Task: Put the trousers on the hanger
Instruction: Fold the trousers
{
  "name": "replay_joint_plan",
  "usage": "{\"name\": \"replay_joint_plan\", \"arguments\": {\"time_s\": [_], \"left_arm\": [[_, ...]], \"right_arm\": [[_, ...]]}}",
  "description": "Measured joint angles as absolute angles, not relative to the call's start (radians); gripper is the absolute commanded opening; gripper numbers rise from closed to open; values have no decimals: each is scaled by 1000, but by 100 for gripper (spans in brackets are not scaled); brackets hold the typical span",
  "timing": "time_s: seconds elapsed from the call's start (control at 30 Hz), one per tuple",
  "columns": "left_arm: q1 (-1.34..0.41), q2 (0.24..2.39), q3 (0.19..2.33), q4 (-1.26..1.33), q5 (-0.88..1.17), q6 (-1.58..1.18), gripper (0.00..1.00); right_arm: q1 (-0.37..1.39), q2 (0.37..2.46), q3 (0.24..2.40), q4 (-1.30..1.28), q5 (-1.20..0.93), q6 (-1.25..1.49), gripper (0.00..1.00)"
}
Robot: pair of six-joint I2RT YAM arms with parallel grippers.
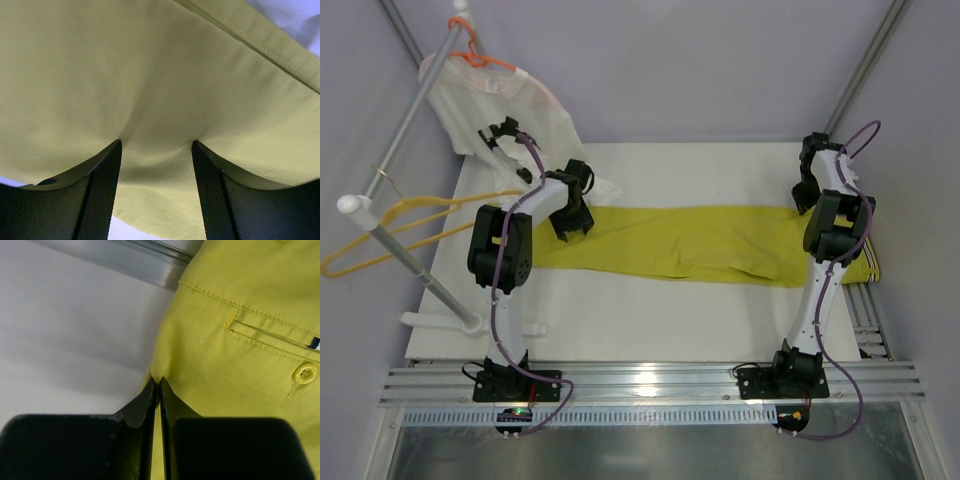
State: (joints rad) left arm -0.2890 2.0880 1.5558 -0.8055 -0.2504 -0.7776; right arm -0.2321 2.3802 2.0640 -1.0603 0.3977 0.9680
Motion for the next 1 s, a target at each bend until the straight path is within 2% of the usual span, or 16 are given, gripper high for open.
{"name": "replay_joint_plan", "arguments": {"time_s": [0.23,0.43,0.63,0.83,1.0], "left_arm": [[-284,2078,1559,-816,-282,-754,59],[-235,2022,1559,-880,-351,-698,60],[-176,1937,1525,-864,-293,-667,59],[-176,1988,1500,-850,-210,-648,59],[-145,2045,1502,-859,-191,-649,59]], "right_arm": [[-245,2367,2061,-1005,325,828,30],[-250,2246,2011,-957,231,720,44],[-199,2063,1922,-926,147,653,45],[-57,1861,1599,-847,34,564,45],[122,1826,1381,-751,-32,519,45]]}}
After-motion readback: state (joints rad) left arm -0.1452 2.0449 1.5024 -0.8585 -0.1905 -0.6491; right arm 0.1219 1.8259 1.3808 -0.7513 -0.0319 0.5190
